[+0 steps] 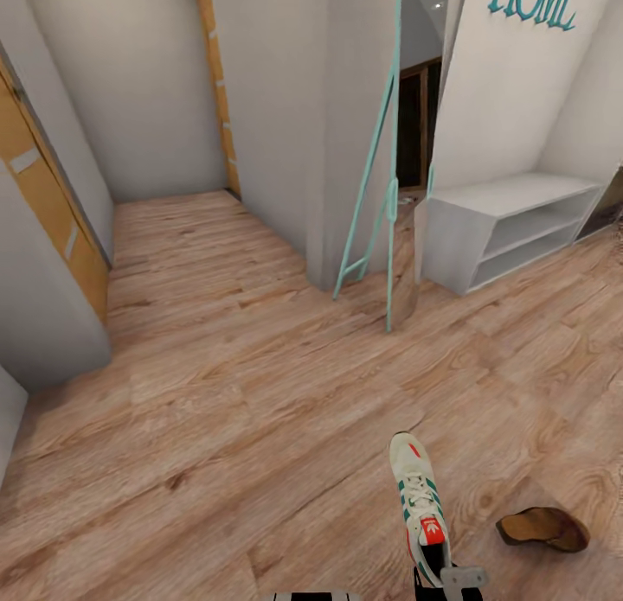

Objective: Pick up the two gym shoes and the two sandals from the corridor floor and place them onto the hallstand (shoe rack) in the corridor, making sure they are on the rack and not on the floor. Arrange them so the two gym shoes are next to each other and the two sandals are next to each other.

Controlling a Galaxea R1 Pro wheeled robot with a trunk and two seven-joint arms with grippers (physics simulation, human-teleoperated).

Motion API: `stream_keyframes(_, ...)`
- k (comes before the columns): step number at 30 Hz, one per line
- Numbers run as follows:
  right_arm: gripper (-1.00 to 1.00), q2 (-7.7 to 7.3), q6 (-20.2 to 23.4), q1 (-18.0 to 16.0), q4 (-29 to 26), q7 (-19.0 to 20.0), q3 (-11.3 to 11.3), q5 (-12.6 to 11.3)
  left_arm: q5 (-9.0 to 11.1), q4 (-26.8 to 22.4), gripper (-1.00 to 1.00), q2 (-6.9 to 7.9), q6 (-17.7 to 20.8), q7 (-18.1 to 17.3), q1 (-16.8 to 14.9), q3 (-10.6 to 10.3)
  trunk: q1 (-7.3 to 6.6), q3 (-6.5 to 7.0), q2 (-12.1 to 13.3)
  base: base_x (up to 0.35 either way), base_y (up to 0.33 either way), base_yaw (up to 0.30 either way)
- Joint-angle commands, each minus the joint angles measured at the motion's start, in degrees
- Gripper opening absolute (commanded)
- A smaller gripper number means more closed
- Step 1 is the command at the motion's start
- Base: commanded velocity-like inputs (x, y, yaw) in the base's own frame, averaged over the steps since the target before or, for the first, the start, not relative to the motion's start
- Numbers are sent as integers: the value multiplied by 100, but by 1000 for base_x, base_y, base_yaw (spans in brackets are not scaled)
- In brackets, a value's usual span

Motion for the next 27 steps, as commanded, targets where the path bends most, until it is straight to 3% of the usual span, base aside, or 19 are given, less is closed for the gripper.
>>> stream_keyframes(1,-100,-4,-20,-4,3,-25,50,-60,23,-6,100,-6,-2,-46,1,24,-1,2,-2,0,0,-264)
stream_keyframes(27,-100,-4,-20,-4,4,-25,50,-61,23,-8,100,-6,-2,-46,3,24,-1,113,-2,0,0,-275)
